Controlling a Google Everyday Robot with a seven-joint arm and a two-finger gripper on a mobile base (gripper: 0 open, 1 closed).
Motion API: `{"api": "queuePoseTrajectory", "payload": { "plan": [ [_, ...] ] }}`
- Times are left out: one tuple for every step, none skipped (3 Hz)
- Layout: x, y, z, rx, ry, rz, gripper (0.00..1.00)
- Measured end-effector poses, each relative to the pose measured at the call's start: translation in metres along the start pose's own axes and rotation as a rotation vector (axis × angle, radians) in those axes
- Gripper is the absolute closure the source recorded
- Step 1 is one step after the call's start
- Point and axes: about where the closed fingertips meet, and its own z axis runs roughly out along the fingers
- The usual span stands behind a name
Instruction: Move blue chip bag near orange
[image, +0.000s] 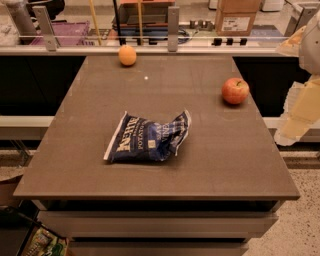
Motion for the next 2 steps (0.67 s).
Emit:
{"api": "queuePoseTrajectory", "payload": {
  "plan": [
    [0.0000, 0.0000, 0.0000, 0.000, 0.000, 0.000, 0.00],
    [-0.0037, 0.0008, 0.0001, 0.001, -0.043, 0.007, 0.00]
  ]
}}
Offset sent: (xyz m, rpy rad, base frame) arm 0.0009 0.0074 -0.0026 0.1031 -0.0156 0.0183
